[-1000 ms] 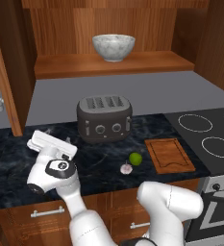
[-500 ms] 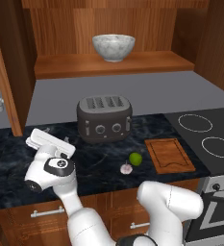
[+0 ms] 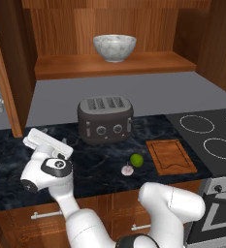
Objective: Open the cabinet. Place the bowl and condiment on the counter. Then place the lime and garlic on the cutting board.
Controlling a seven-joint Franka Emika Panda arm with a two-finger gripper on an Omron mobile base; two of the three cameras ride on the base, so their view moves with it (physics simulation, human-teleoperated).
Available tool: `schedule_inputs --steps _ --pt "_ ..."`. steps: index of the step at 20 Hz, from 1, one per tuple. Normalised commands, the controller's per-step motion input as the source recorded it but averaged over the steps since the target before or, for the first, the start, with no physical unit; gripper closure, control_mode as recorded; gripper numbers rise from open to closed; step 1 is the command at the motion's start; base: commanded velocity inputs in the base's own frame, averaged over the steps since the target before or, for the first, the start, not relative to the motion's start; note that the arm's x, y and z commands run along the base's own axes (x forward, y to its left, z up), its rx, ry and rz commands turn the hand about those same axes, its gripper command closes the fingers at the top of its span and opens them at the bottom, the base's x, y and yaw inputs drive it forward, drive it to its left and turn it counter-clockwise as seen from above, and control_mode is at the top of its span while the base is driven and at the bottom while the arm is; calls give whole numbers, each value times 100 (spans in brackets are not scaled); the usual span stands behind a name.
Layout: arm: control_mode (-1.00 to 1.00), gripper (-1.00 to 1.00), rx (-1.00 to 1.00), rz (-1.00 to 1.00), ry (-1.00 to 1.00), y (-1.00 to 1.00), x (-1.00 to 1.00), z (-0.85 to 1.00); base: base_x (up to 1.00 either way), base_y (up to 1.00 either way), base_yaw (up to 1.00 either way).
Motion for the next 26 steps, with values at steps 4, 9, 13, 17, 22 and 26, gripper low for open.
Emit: schedule_inputs --steps 4,9,13,17,22,26 --pt "-100 -100 2 0 0 0 0 0 0 0 0" --pt "-100 -100 2 0 0 0 1 0 0 0 0" --pt "-100 -100 2 0 0 0 9 0 0 0 0" --pt "-100 -100 3 0 0 0 8 0 0 0 0" --pt "-100 -100 3 0 0 0 2 -4 0 0 0" --pt "-100 -100 4 0 0 4 3 -16 0 0 0"
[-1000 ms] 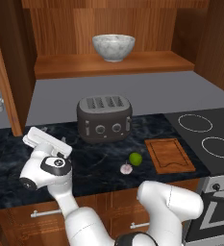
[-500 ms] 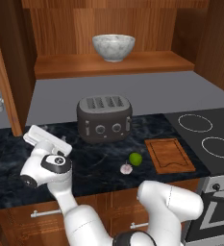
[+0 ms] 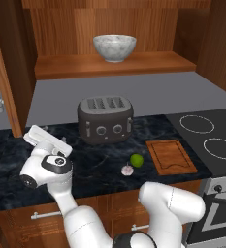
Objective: Open the cabinet. Place the bowl and condiment on the counter. Then place the lime and garlic on the cutting board.
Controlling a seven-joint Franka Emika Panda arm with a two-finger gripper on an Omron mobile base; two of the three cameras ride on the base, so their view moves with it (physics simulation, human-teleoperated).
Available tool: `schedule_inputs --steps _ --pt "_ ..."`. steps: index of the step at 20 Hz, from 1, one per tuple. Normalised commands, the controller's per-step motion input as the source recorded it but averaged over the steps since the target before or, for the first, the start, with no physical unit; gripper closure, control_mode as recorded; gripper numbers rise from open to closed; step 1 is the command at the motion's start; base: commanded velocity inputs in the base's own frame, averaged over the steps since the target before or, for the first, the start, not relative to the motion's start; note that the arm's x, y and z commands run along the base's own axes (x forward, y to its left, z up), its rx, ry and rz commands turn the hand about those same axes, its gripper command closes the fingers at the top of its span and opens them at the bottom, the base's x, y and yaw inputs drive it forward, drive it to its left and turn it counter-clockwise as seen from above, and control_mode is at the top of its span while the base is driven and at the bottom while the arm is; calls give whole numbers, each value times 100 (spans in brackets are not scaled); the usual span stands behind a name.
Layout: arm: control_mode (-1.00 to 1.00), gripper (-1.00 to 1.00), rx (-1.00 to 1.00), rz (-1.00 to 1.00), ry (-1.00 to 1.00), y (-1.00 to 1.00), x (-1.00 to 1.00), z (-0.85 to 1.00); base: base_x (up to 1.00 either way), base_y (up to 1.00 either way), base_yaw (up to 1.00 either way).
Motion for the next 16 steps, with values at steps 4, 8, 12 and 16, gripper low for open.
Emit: schedule_inputs --steps 4,8,12,16 --pt "-100 -100 5 0 0 5 3 -9 0 0 0" --pt "-100 -100 1 0 -1 0 0 2 0 0 0" --pt "-100 -100 0 0 -2 0 0 12 0 0 0" --pt "-100 -100 1 0 0 0 1 8 0 0 0"
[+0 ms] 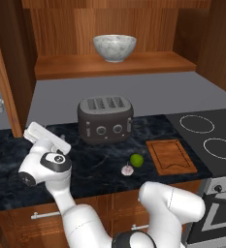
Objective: Open the cabinet. Place the bowl and condiment on the counter. Then place the lime and garlic on the cutting board.
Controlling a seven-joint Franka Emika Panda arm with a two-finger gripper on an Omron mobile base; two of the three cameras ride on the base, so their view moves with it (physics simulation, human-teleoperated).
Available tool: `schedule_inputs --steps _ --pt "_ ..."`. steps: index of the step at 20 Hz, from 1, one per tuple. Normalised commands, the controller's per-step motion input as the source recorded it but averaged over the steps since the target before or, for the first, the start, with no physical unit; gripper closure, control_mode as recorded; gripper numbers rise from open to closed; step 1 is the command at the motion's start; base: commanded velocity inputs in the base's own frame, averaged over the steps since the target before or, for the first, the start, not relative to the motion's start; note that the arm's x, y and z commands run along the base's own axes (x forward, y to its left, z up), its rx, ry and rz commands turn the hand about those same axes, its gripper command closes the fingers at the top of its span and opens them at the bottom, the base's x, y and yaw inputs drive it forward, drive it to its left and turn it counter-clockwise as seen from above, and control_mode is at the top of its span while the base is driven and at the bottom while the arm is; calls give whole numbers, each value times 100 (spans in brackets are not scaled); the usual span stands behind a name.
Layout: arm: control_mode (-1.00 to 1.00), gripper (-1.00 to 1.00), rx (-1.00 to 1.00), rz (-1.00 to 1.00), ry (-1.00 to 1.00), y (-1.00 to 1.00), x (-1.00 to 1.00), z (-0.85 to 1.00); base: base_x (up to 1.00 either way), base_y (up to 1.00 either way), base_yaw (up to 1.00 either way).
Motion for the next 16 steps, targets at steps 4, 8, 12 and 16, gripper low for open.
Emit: schedule_inputs --steps 4,8,12,16 --pt "-100 -100 0 0 0 0 0 17 0 0 0" --pt "-100 -100 0 0 -3 0 -1 27 0 0 0" --pt "-100 -100 0 0 -1 0 -8 27 0 0 0" --pt "-100 -100 4 0 0 -12 -20 11 0 0 0"
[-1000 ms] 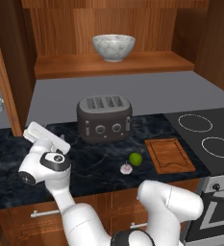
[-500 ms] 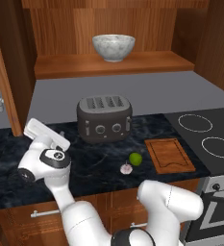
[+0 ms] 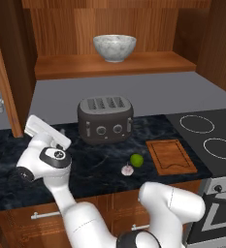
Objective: Open the cabinet. Place the bowl and condiment on the counter. Then place the lime and garlic on the cutting board.
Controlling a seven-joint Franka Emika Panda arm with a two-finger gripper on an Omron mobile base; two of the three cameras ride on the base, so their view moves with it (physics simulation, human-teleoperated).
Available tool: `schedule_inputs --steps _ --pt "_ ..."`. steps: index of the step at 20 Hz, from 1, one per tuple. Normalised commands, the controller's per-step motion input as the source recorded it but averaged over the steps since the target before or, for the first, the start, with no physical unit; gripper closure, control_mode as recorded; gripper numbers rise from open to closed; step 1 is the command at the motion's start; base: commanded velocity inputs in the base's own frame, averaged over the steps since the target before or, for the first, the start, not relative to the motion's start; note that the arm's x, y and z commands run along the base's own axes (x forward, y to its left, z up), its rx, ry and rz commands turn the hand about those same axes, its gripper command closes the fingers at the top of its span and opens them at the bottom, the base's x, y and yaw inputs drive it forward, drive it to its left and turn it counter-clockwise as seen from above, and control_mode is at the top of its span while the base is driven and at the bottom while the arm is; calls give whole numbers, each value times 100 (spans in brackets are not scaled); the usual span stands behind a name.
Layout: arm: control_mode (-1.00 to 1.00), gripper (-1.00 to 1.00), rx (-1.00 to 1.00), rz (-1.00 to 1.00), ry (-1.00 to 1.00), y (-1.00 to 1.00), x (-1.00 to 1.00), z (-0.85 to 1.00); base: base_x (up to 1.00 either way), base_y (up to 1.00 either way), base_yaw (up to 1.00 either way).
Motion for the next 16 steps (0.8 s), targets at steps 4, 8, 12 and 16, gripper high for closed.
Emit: schedule_inputs --steps 4,8,12,16 --pt "-100 -100 9 0 0 -27 -26 2 0 0 0" --pt "-100 -100 11 0 0 -35 -25 4 0 0 0" --pt "-100 -100 13 0 0 -40 -21 20 0 0 0" --pt "-100 -100 18 -1 0 -42 -26 36 0 0 0"
